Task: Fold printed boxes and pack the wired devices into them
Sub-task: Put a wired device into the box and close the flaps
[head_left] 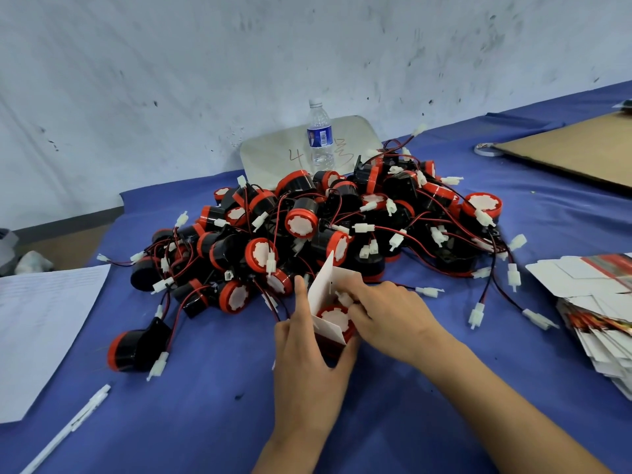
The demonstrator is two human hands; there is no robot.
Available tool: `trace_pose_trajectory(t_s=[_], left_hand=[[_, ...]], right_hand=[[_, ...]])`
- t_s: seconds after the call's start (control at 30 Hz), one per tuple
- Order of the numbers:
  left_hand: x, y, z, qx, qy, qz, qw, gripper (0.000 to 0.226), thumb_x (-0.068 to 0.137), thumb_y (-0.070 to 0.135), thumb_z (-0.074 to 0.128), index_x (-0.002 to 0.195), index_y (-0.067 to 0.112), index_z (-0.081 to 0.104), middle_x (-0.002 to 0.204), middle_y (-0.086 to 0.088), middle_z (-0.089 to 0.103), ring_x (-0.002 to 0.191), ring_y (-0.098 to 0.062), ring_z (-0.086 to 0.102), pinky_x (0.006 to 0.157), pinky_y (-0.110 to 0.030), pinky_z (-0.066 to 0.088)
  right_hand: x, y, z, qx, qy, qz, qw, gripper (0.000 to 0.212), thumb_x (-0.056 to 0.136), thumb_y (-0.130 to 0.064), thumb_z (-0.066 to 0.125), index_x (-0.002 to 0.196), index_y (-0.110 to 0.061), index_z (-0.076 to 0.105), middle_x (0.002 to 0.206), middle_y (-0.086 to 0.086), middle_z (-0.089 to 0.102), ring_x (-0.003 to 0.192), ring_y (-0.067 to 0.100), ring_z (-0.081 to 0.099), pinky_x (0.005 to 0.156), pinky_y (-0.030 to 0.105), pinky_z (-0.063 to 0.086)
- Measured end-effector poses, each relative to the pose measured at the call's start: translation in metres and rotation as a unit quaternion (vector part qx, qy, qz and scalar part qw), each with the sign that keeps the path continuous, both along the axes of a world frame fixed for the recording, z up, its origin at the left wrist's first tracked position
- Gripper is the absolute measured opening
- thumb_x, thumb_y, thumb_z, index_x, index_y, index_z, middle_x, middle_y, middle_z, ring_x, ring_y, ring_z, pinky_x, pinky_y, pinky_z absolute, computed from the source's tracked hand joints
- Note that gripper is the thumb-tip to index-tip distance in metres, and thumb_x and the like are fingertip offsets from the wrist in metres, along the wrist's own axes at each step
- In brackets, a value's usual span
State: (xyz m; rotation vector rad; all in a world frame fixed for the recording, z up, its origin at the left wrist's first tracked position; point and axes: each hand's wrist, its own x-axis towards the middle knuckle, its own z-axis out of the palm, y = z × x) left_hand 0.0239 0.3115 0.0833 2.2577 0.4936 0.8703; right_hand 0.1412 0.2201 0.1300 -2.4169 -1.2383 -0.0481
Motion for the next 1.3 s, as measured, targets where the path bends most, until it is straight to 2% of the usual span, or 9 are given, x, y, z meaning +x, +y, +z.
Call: trace_pose_trajectory(t_s=[0.17, 0.23, 0.43, 0.57, 0.7, 0.93, 1.1, 1.2, 1.3], left_hand=[[0.0, 0.001, -0.005, 0.014, -0.005, -0.008, 1.0, 0.116, 0.074, 0.04, 0.08, 0.137, 0.066, -0.015, 0.097, 0.018, 0.047, 0.102, 0.003, 0.043, 0.069, -0.016, 0.041], [-0.001, 0.001, -0.005, 0.019, -0.008, -0.007, 1.0, 0.116, 0.074, 0.037, 0.08, 0.137, 0.066, -0.014, 0.097, 0.025, 0.045, 0.102, -0.002, 0.044, 0.07, -0.015, 0.04], [-0.002, 0.0, -0.001, 0.017, 0.006, -0.01, 1.0, 0.11, 0.073, 0.046, 0.077, 0.132, 0.071, -0.013, 0.104, 0.052, 0.027, 0.102, 0.001, 0.044, 0.072, -0.013, 0.037], [-0.003, -0.001, 0.002, -0.007, 0.0, -0.004, 1.0, 0.101, 0.07, 0.061, 0.07, 0.13, 0.073, -0.011, 0.105, 0.042, 0.031, 0.103, 0.002, 0.046, 0.078, -0.018, 0.041], [-0.002, 0.0, 0.006, -0.008, -0.001, -0.005, 1.0, 0.095, 0.068, 0.07, 0.062, 0.13, 0.073, -0.009, 0.103, 0.056, 0.023, 0.104, -0.001, 0.045, 0.074, -0.012, 0.038], [-0.001, 0.002, 0.0, 0.007, -0.003, -0.008, 1.0, 0.103, 0.072, 0.049, 0.076, 0.137, 0.067, -0.002, 0.107, 0.053, 0.024, 0.108, 0.0, 0.043, 0.074, -0.012, 0.038], [-0.001, 0.001, 0.001, 0.012, 0.003, -0.008, 1.0, 0.106, 0.072, 0.043, 0.08, 0.136, 0.067, -0.001, 0.106, 0.055, 0.025, 0.105, -0.001, 0.045, 0.071, -0.011, 0.037], [-0.002, 0.001, 0.0, 0.01, 0.008, -0.006, 1.0, 0.107, 0.072, 0.043, 0.079, 0.134, 0.07, -0.004, 0.105, 0.052, 0.026, 0.105, 0.001, 0.046, 0.07, -0.011, 0.038], [-0.003, 0.0, 0.0, 0.017, 0.007, -0.005, 1.0, 0.105, 0.074, 0.044, 0.076, 0.137, 0.066, -0.004, 0.106, 0.041, 0.034, 0.108, 0.003, 0.043, 0.073, -0.014, 0.041]], right_hand=[[-0.004, 0.003, -0.002, -0.005, -0.028, 0.021, 0.999, 0.04, 0.097, -0.035, 0.03, 0.133, -0.037, 0.048, 0.133, -0.014, 0.052, 0.104, 0.02, 0.057, 0.075, 0.036, 0.048], [-0.009, 0.008, -0.008, 0.0, -0.025, 0.019, 1.0, 0.04, 0.1, -0.039, 0.03, 0.135, -0.035, 0.048, 0.137, -0.015, 0.043, 0.111, 0.017, 0.051, 0.08, 0.036, 0.049], [-0.008, 0.009, -0.007, 0.075, -0.027, -0.034, 0.996, 0.022, 0.098, -0.03, 0.047, 0.11, -0.022, 0.064, 0.109, -0.009, 0.048, 0.093, 0.012, 0.05, 0.065, 0.03, 0.042], [-0.008, 0.005, -0.002, 0.175, 0.003, -0.018, 0.984, 0.003, 0.092, -0.012, 0.059, 0.091, -0.009, 0.062, 0.086, -0.003, 0.049, 0.073, 0.017, 0.047, 0.064, 0.035, 0.045], [-0.008, 0.004, 0.001, 0.257, 0.023, -0.044, 0.965, 0.008, 0.082, -0.003, 0.072, 0.079, -0.003, 0.064, 0.083, 0.005, 0.058, 0.07, 0.024, 0.056, 0.063, 0.036, 0.05], [-0.004, 0.005, -0.004, 0.24, 0.015, -0.029, 0.97, 0.008, 0.083, -0.006, 0.071, 0.081, -0.007, 0.063, 0.079, 0.003, 0.061, 0.07, 0.024, 0.057, 0.064, 0.042, 0.051], [-0.014, 0.012, -0.002, 0.196, -0.08, -0.018, 0.977, 0.023, 0.061, 0.008, 0.082, 0.067, -0.007, 0.065, 0.056, -0.002, 0.044, 0.055, 0.014, 0.042, 0.042, 0.027, 0.043], [-0.008, 0.014, -0.006, 0.094, -0.11, 0.003, 0.989, 0.009, 0.084, -0.007, 0.066, 0.088, -0.013, 0.071, 0.08, -0.004, 0.067, 0.086, 0.018, 0.048, 0.07, 0.02, 0.044], [-0.003, 0.007, -0.012, 0.054, -0.093, -0.022, 0.994, 0.036, 0.099, -0.035, 0.034, 0.095, -0.026, 0.069, 0.097, -0.017, 0.067, 0.101, 0.012, 0.036, 0.09, 0.025, 0.029]])
